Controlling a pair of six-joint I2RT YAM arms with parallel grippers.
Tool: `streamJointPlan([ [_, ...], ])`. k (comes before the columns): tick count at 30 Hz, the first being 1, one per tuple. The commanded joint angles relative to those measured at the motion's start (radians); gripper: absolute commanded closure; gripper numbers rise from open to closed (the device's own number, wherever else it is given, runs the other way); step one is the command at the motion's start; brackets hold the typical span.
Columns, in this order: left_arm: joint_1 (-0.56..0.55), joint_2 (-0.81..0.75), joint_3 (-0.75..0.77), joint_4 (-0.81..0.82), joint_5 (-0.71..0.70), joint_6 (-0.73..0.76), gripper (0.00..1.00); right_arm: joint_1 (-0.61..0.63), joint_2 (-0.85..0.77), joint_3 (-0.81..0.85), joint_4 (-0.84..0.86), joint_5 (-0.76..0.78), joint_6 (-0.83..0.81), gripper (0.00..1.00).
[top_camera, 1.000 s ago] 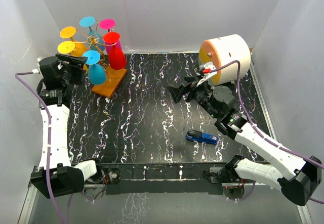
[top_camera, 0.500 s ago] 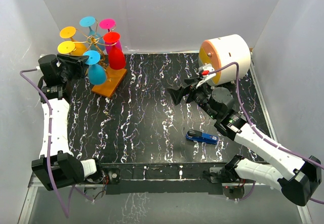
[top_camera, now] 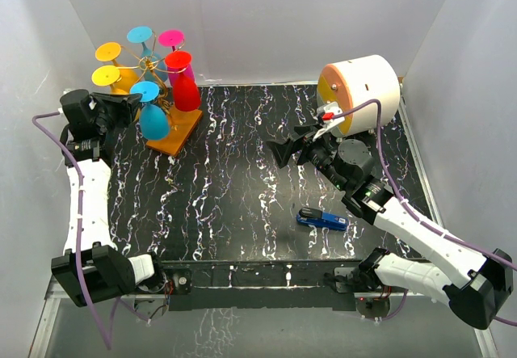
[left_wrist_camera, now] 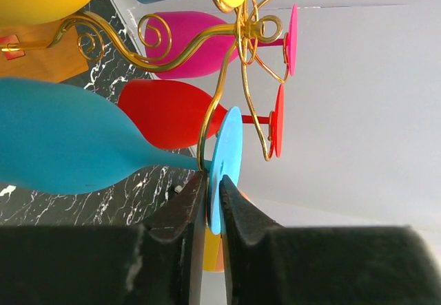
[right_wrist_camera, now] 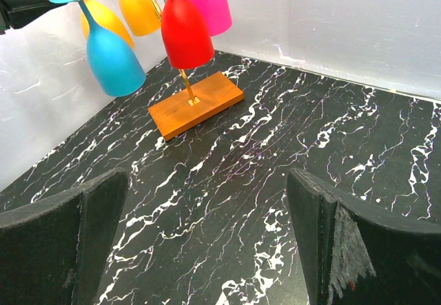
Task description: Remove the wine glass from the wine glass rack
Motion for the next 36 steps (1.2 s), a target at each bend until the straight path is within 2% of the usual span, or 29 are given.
streamJointPlan([
  [1,0.01,-0.04,-0.002,0.016,0.025,-0.018,0.91,-0.003,-0.009,0.008,0.069,0.013,-0.001,0.02],
  [5,0.011,-0.04,-0.006,0.035,0.038,-0.042,0.97,-0.003,-0.009,0.007,0.068,0.011,-0.001,0.02],
  [11,0.013,-0.041,0.004,0.039,0.038,-0.053,1.0,-0.003,-0.009,0.006,0.069,0.012,-0.001,0.02],
  [36,0.06,-0.012,0.051,0.103,-0.004,-0.088,1.0,-0.003,-0.009,-0.001,0.071,0.021,-0.001,0.02],
])
